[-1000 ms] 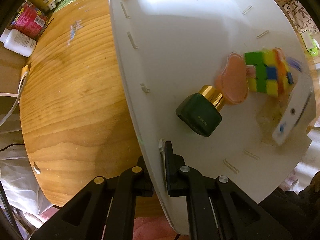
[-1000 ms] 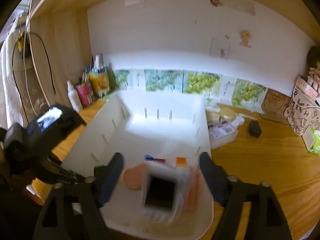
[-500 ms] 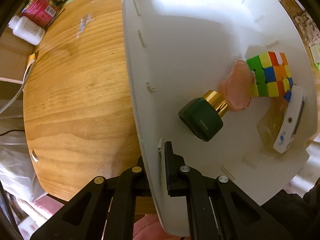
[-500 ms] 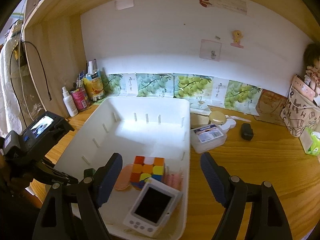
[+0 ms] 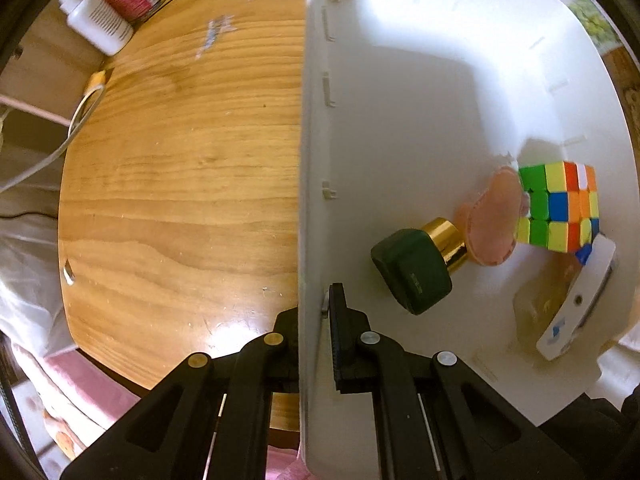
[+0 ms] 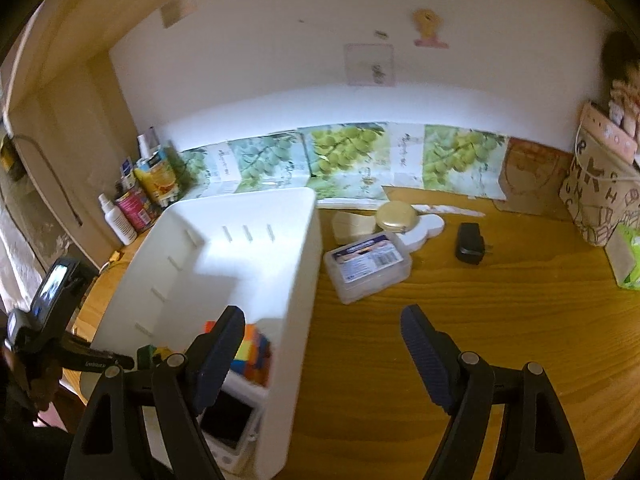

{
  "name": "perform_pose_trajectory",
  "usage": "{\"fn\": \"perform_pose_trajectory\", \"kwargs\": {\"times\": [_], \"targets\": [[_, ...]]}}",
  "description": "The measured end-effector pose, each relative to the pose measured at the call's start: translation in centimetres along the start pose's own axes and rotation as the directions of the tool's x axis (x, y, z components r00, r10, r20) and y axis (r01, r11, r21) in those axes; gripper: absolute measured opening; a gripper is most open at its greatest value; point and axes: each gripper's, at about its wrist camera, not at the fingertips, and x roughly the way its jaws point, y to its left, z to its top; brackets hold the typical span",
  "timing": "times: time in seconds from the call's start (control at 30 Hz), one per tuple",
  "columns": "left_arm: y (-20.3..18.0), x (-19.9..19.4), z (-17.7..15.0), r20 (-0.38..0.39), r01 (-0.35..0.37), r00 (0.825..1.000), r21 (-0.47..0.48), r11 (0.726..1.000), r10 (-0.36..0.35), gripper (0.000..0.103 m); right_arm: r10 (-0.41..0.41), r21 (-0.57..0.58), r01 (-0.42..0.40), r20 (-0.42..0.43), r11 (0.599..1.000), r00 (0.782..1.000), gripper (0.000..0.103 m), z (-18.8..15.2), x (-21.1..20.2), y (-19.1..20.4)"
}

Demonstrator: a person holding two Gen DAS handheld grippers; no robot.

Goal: Organize rigid objects
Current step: 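Reach the right gripper toward the clear plastic box on the desk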

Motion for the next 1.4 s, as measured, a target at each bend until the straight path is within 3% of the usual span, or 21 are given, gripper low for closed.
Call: {"fn": "perform_pose_trajectory", "kwargs": {"times": [0.43,0.77,1.23,1.4], "targets": [[1.6,0.0,-0.8,0.018,-0.011,1.0,-0.131,0.991,0.014,0.01,0.105,0.182,-0.072,-0.177,0.981,0.979,0.081,3.0,5.5,-6.6],[2.2,0.2,-1.4,0.022,-0.028,0.999,-0.176,0.984,0.032,0.012,0.247,0.358,-0.131,-0.301,0.924,0.921,0.081,4.7,10.5,-9.6],[1.8,-0.2,-1.2,0.018,-0.047,0.998,-0.225,0.973,0.052,0.014,0.349,0.578,-0.079,-0.373,0.812,0.86,0.081,5.8,17.1,-11.0],[1.9,-0.4,-1.2,0.017,-0.052,0.998,-0.233,0.971,0.057,0.015,0.307,0.585,0.004,-0.432,0.811,0.848,0.081,5.6,18.4,-10.8]]}}
